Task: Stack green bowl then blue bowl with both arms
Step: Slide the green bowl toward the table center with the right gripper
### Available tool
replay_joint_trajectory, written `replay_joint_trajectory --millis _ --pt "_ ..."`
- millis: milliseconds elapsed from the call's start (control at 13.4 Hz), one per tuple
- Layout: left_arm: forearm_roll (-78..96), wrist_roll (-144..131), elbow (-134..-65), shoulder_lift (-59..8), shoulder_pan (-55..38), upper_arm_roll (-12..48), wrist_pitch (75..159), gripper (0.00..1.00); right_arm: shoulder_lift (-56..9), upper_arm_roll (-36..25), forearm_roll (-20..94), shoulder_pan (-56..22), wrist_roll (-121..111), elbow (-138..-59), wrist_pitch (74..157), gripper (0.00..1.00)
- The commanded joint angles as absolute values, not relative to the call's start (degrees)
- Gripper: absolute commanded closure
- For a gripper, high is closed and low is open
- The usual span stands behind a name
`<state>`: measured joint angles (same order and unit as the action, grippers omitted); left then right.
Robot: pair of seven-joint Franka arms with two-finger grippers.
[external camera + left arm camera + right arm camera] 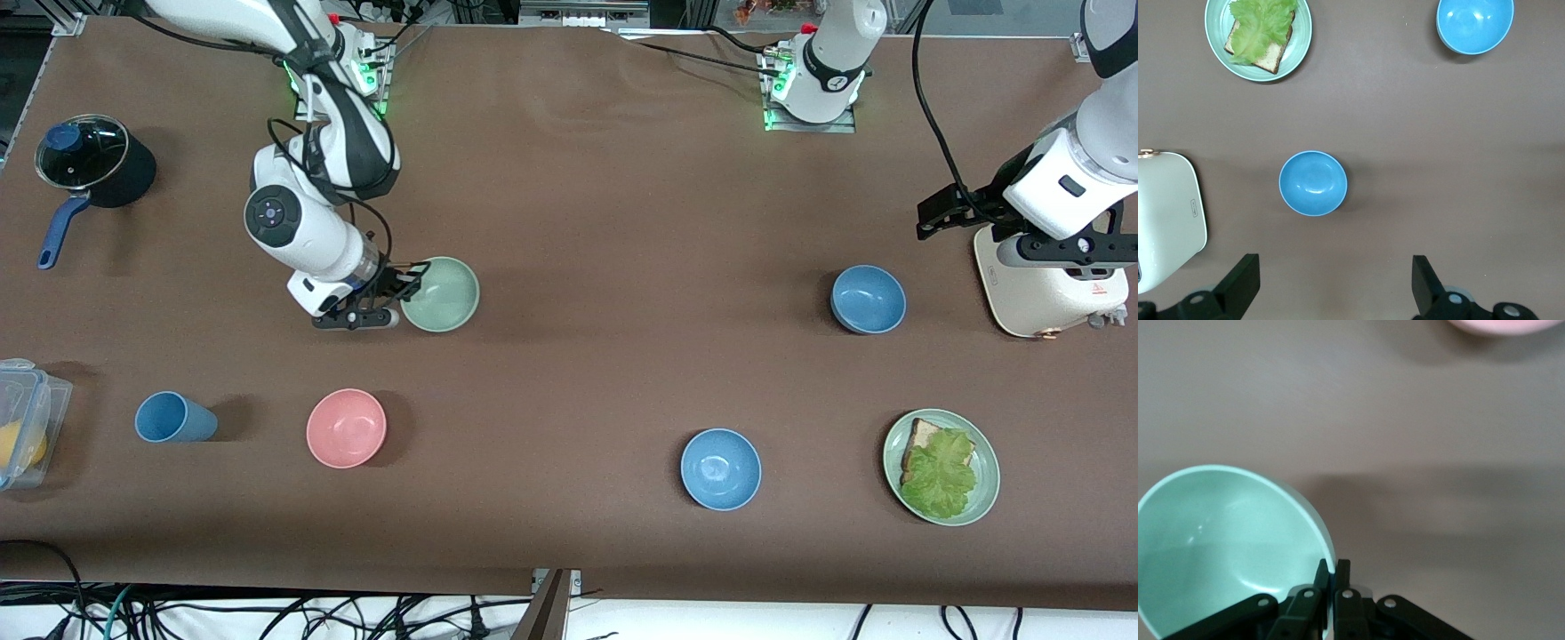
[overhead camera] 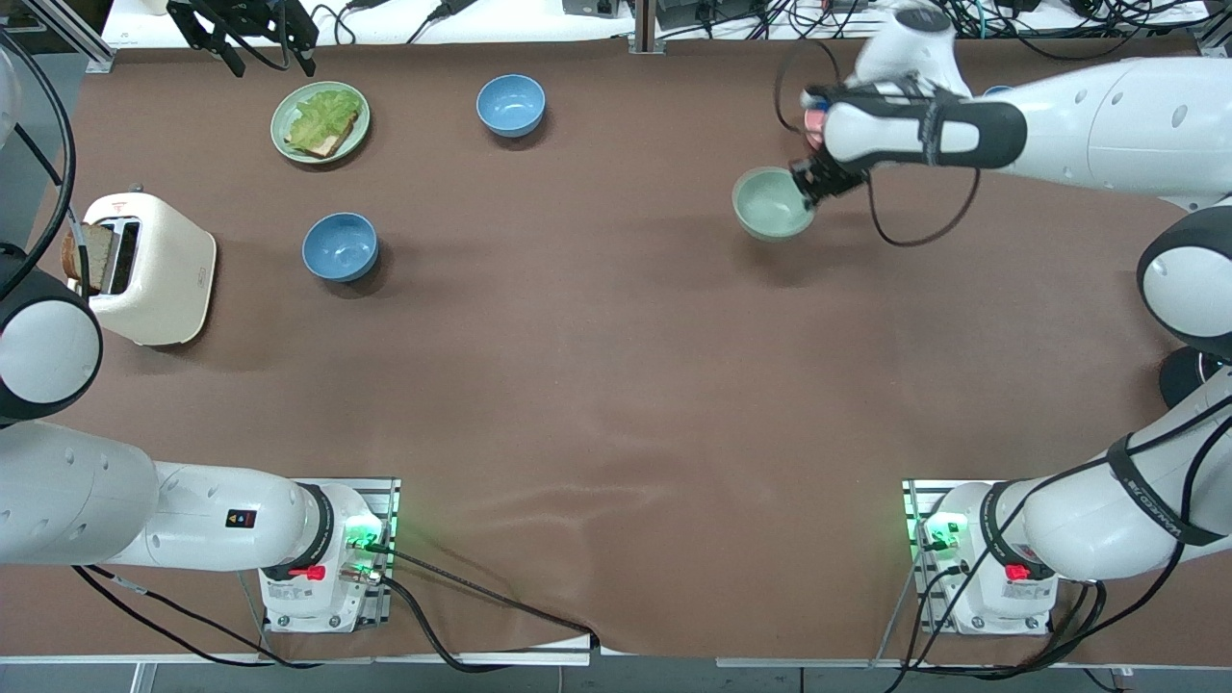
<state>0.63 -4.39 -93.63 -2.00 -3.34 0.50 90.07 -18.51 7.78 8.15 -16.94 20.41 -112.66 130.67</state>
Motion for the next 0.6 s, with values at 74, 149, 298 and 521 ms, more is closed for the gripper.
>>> replay_joint_trajectory --millis 74,149,298,521 --pt "1.32 -4.57 -91.85 -2.72 -3.16 0.53 88.86 0.00 -30.55 7.38 7.91 -28.18 37.92 -95.67 128.32 1.00" --pt "1.32 -4.57 -91.85 -2.72 -3.16 0.53 88.86 0.00 -34.07 7.38 6.87 -30.74 42.58 -91.71 128.58 1.00" --pt "1.32 -4.57 -91.85 -2.72 -3.16 0.53 88.86 0.00 -41.01 7.30 2.66 -34.79 49.98 -84.32 128.85 1.00" --pt "1.32 -4.57 -91.85 -2.72 -3.16 0.53 88.86 0.00 -46.05 7.12 0.09 -37.70 54.92 -79.98 130.77 1.00"
